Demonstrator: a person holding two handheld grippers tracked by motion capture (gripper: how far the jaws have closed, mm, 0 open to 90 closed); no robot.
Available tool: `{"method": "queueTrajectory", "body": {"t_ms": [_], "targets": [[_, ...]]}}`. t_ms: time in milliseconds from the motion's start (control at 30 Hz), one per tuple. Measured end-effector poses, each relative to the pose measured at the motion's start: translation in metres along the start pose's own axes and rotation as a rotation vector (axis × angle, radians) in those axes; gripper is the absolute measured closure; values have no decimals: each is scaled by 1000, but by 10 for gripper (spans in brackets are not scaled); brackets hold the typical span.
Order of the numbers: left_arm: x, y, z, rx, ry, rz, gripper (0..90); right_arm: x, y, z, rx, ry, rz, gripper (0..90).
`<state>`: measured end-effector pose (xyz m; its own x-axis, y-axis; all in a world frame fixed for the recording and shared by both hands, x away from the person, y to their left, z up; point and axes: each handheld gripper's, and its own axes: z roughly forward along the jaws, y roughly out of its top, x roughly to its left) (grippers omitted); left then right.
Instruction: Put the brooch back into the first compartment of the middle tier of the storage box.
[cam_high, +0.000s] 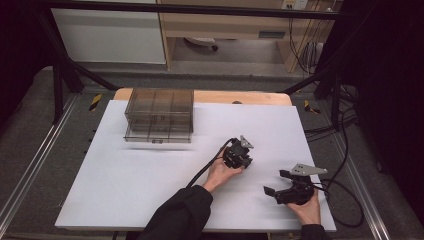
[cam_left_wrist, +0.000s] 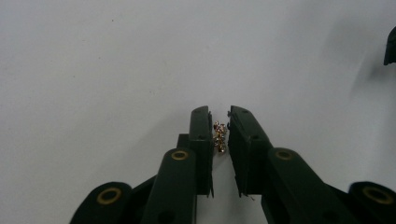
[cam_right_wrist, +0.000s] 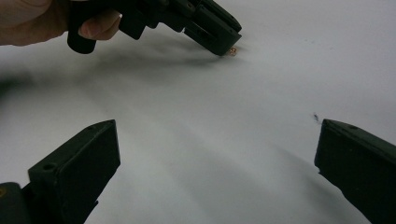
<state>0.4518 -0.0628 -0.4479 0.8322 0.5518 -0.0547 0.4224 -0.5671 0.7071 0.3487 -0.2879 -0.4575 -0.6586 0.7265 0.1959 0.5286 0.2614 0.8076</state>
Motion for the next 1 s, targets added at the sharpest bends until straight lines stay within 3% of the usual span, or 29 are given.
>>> {"method": "queueTrajectory", "body": {"t_ms": [467,1000], "targets": [[-2,0,-1,3,-11,18,885,0,0,0,0,-1,0,5],[-5,2,-7,-6,-24,34,887,0,0,0,0,-1,-1,5]]}}
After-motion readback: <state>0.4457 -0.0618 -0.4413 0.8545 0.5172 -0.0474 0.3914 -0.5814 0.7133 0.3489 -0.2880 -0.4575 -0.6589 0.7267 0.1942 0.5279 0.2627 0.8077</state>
